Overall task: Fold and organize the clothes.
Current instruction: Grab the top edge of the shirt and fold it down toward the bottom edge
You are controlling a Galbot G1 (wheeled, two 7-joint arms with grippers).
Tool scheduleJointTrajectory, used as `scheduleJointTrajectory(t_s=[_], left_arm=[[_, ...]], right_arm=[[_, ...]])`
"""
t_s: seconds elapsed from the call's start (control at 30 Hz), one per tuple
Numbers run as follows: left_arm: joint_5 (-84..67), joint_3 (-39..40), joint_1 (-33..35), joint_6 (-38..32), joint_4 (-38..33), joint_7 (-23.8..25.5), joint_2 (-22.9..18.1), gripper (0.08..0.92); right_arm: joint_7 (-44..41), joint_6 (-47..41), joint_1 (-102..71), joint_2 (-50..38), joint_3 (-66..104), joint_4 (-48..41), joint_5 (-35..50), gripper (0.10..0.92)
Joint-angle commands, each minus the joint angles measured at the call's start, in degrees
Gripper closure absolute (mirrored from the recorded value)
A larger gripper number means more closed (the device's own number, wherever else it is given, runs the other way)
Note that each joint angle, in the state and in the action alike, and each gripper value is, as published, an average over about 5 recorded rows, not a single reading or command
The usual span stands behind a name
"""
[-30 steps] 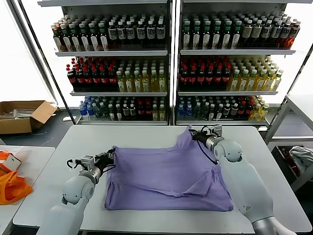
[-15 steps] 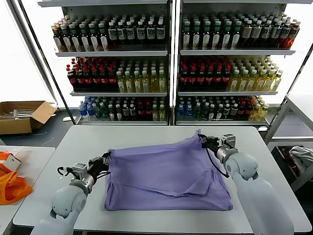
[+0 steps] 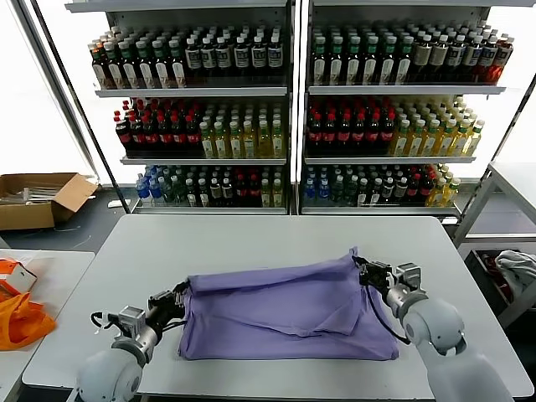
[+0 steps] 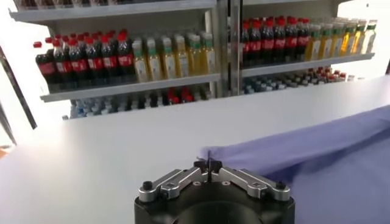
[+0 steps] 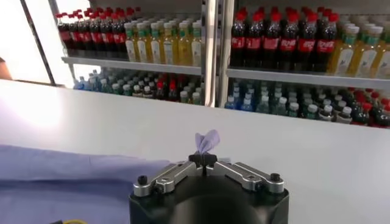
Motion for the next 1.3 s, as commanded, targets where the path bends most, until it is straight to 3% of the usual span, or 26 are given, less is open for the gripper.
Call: scheduleJointTrajectory(t_s=[0.03,0.43,0.97,1.07,1.3], left_arm=[[1.4,-1.2,5.9,-0.1,-1.9,0.2,-0.2,0.916],[2.0,-1.8,7.5,-0.3,-2.4,0.5,0.2,0.916],[0.0,-1.8,4.0,-3.6,-1.2,0.6,-0.7,0.913],[-0.2,-1.3,2.9,-4.4,-0.1,1.6,-0.6,0.872],[0.9,-0.5,1.9,-5.8,2.7,3.1,-0.8,0.670]], right_arm=[[1.1,0.0,-9.1,-0.7,2.5,7.2,-0.6,0.918],[1.5,-0.1,-16.1,-0.6,6.5,11.7,-0.3,0.918],[2.3,0.0,-16.2,-0.5,5.4,10.8,-0.9,0.918],[2.3,0.0,-16.0,0.0,4.9,10.1,-1.3,0.918],[2.2,0.0,-16.0,0.6,4.1,9.5,-1.9,0.918]])
